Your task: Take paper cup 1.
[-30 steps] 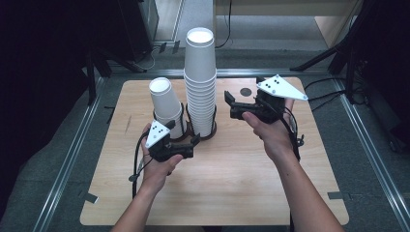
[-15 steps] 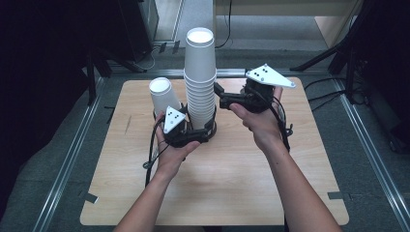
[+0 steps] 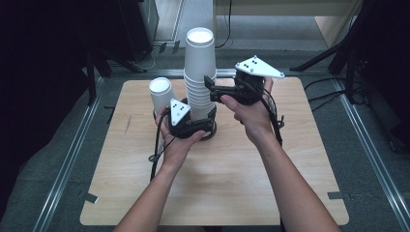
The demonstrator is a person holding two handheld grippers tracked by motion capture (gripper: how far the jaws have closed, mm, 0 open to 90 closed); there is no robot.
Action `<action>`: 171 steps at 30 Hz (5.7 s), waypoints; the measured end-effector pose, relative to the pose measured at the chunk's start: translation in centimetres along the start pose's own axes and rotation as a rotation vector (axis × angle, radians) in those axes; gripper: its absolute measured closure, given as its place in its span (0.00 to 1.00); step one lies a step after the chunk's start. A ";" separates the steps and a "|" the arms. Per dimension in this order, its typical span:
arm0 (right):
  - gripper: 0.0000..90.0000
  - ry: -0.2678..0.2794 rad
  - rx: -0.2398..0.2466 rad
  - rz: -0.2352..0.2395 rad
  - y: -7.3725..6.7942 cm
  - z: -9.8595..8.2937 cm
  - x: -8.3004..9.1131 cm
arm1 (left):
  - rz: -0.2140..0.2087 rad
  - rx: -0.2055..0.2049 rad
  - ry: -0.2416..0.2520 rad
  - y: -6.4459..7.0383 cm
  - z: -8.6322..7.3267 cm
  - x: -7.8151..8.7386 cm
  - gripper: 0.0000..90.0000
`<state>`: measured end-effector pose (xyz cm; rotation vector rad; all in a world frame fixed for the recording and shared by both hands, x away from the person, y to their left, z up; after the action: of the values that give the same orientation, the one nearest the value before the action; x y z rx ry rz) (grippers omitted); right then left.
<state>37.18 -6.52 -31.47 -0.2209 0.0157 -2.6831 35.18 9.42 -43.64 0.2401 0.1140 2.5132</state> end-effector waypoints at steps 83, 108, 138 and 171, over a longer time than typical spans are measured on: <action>0.12 0.157 0.008 -0.070 -4.0 4.0 -5.4 | 0.079 0.003 0.030 -1.2 -0.6 -1.6 0.09; 0.13 0.272 0.012 -0.117 -4.3 6.7 -5.0 | 0.062 0.009 0.021 -1.3 -0.8 -1.2 0.12; 0.13 0.288 -0.002 -0.167 -2.3 8.8 -3.6 | 0.047 -0.001 0.007 -1.6 -1.2 -0.3 0.15; 0.16 0.245 -0.031 -0.258 3.1 5.2 0.2 | 0.015 0.011 -0.011 -2.1 -3.0 4.5 0.09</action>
<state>39.16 -9.27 -26.47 0.1051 0.1104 -2.9524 32.20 13.62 -46.17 0.2599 0.1229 2.5262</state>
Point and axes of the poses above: each handheld gripper's, and its own axes: x roughly backward along the jaws, z roughly out of its top, y roughly to its right, the point moved 2 cm from there along -x, roughly forward along the jaws, and after that the axes turned 12 degrees about -z, right-handed, at the moved point
